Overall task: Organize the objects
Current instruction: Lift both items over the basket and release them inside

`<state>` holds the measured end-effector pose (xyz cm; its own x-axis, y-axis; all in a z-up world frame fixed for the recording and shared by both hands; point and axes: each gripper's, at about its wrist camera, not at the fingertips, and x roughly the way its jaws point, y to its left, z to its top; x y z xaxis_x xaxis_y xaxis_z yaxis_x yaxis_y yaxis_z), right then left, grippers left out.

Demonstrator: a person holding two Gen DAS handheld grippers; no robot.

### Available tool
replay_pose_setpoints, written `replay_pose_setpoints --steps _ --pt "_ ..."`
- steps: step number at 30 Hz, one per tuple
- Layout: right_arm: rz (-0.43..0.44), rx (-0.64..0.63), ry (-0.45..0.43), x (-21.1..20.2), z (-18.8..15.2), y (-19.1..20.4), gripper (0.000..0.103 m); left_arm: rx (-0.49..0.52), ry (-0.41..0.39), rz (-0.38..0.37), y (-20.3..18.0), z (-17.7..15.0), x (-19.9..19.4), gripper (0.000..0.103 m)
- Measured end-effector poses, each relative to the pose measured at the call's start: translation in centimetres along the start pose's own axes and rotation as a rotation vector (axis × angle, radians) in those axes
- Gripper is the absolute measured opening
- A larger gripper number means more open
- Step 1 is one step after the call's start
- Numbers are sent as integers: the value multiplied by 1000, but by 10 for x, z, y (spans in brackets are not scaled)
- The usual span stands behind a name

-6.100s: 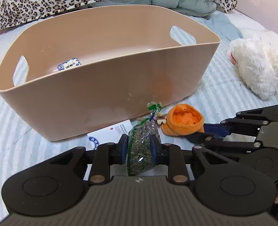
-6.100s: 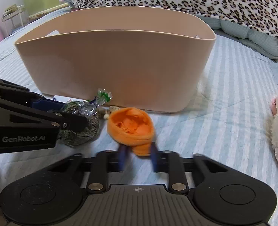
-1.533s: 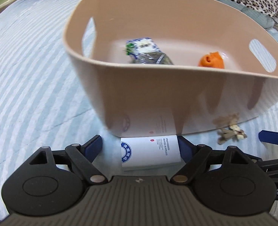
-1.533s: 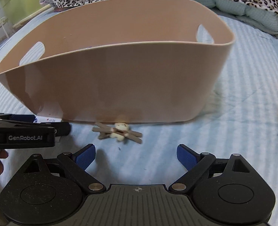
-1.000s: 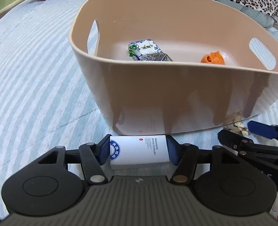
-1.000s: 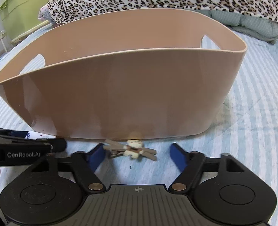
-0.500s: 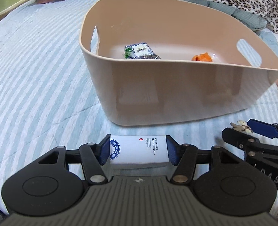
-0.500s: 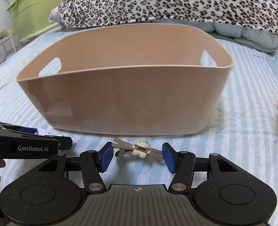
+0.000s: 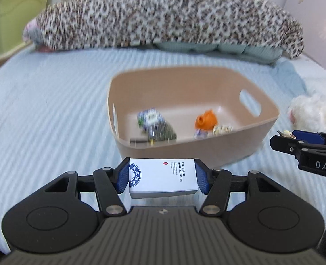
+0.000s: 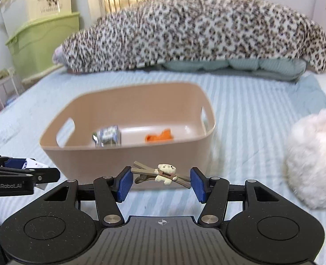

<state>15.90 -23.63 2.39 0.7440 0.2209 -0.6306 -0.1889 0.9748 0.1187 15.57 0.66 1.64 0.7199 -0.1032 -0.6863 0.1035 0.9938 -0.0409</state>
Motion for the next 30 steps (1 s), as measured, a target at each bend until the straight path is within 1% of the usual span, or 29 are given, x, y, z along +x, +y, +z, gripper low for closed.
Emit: replay_pose_setpoints --steps 4,6,11,14,16,18,21,25,28,30 --pt "1 -11 -69 -13 23 0 54 5 -67 -1 -1 19 -11 61" --pt "5 -10 -96 -14 34 1 54 12 -97 7 -3 32 -8 61" --pt "-7 -27 -132 3 59 10 54 31 -154 33 -5 63 2 61" --pt "-19 -34 -130 21 69 14 54 39 -157 58 -7 81 19 61" --pt "-28 -34 -120 35 75 15 54 47 -133 82 -7 91 36 61" --pt "-39 -35 -105 50 78 15 54 54 -88 102 -7 97 56 61" --pt "-54 -44 -64 71 77 15 54 18 6 84 -1 102 85 61" --pt "-77 -87 6 96 70 18 54 23 91 93 2 95 118 61" --pt "-92 -111 57 111 62 17 54 58 125 107 -1 84 134 61" --pt "-90 -115 92 118 57 17 54 79 142 89 -1 77 140 61"
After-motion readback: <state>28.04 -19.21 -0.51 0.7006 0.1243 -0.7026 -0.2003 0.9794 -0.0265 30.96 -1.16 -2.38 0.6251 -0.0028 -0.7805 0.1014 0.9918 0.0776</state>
